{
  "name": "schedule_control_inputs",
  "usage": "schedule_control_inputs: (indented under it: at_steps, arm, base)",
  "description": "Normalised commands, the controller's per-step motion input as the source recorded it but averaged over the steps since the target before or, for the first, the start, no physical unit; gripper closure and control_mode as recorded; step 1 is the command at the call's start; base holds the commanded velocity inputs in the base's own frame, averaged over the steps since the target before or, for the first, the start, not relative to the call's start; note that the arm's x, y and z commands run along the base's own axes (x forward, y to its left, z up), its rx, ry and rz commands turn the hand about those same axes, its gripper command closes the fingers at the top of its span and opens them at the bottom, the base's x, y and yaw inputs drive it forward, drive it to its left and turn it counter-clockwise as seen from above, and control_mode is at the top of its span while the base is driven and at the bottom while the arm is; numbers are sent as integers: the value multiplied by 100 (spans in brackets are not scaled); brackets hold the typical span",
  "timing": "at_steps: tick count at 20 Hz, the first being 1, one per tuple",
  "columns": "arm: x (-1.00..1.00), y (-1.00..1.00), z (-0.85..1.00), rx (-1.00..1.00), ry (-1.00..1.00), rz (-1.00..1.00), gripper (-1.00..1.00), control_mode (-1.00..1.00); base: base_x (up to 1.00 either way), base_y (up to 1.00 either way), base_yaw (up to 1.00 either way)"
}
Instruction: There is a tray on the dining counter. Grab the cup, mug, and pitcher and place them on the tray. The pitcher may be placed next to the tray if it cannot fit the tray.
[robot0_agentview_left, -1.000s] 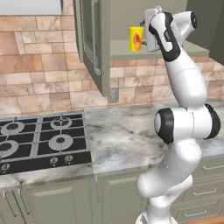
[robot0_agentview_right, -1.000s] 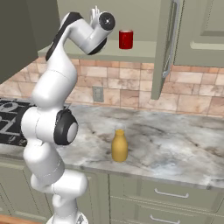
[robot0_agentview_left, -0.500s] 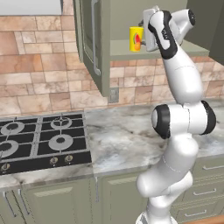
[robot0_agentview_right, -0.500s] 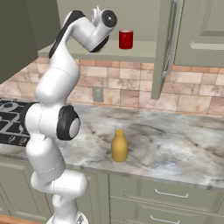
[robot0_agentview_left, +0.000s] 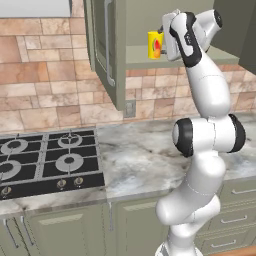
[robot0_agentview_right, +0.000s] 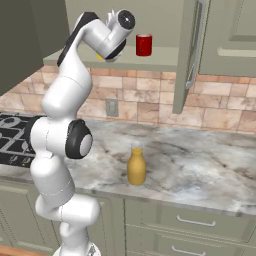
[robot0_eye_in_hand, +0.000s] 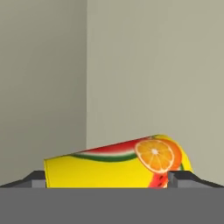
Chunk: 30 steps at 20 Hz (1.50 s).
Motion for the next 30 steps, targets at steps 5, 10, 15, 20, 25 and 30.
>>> schedule_control_inputs:
  at_steps: [5, 10, 15, 20, 25, 30]
  arm:
    - [0, 9, -18, 0, 9, 0, -100, -100]
    - [-1, 2, -18, 0, 9, 0, -100, -100]
    - [0, 11, -10, -2, 3, 0, 100, -100]
    - [-4, 0, -12, 0, -2, 0, 100, -100]
    - [-35, 0, -21, 0, -20, -3, 100, -100]
    - [-42, -1, -25, 1, -29, -7, 100, -100]
  base:
    - [0, 0, 0]
    - [0, 0, 0]
    - [0, 0, 0]
    - [0, 0, 0]
    - [0, 0, 0]
    - [0, 0, 0]
